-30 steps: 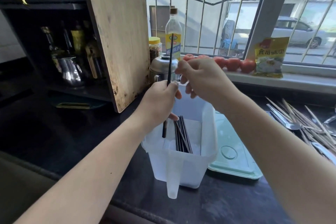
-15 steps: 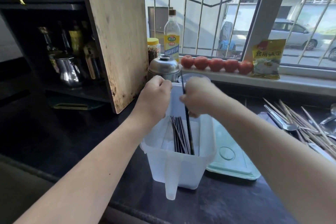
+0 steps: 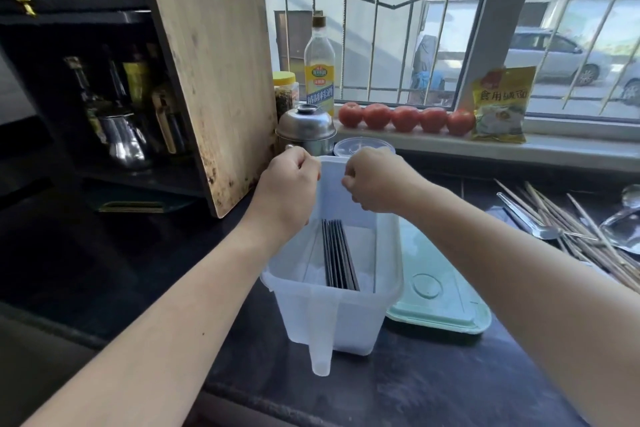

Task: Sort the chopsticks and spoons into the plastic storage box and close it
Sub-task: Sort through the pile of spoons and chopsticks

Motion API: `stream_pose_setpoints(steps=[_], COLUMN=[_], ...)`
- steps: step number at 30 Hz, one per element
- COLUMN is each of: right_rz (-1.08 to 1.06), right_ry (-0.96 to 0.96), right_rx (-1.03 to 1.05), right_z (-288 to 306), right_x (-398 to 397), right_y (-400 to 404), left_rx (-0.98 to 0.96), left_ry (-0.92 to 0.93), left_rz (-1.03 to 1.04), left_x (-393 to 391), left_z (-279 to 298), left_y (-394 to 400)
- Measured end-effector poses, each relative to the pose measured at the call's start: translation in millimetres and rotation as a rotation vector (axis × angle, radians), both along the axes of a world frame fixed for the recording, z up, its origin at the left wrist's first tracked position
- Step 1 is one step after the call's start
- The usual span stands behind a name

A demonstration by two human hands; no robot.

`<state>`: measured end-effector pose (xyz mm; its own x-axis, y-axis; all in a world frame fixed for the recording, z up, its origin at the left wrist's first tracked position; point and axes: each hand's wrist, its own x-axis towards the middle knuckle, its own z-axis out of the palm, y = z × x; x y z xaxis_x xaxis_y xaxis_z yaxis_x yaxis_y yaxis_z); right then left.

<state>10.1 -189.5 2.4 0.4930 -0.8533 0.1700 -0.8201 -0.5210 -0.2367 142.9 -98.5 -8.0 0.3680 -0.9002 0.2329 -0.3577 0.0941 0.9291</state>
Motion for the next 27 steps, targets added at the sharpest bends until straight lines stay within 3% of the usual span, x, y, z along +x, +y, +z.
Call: stream_pose_setpoints(steps=[5,7,10,12,15,17,19,21,27], right_rz=[0.034,0.006,-0.101,-0.214,-0.397,-0.491,-0.534,-0.547,-0.632], right_ry=[-0.352,-0.411,-0.453,-0.547,-0.625,-0.638,-0.637,-0.603,-0.578], right_rx=[-0.194,-0.198,-0.115,-0.042,-0.031,-0.007,0.028,0.029,-0.194], right_z=[7.9,9.4,7.6,1.3,-18.3,-37.6,-56.8,-71.1,-104.0], right_x=[-53.0,-90.5,-159.6,-210.8,-283.0,-316.0,-332.4,-335.8,-327.5], right_y=[34.7,46.0,54.8,56.6,60.4,63.8,60.6,47.0,11.2], left_rx=[-0.031,-0.117,-0.189,-0.137,-0.015,-0.003,-0.132,-0.227,-0.222], left_ry=[-0.489,-0.609,-0.462,-0.371,-0.387,-0.571,-0.862,-1.041,-1.233], left_rz=[0.058,0.063,-0.102,-0.269,-0.417,-0.376,-0.293,-0.213,-0.083], left_x=[-15.7,-42.2,-105.9,-155.9,-217.3,-235.8,-239.5,-239.8,-245.9], left_z=[10.5,21.8,26.9,11.1,-35.2,-73.2,-104.1,-120.0,-130.7], left_y=[16.1,27.4,32.8,28.1,18.5,11.6,-1.0,-18.0,-54.3])
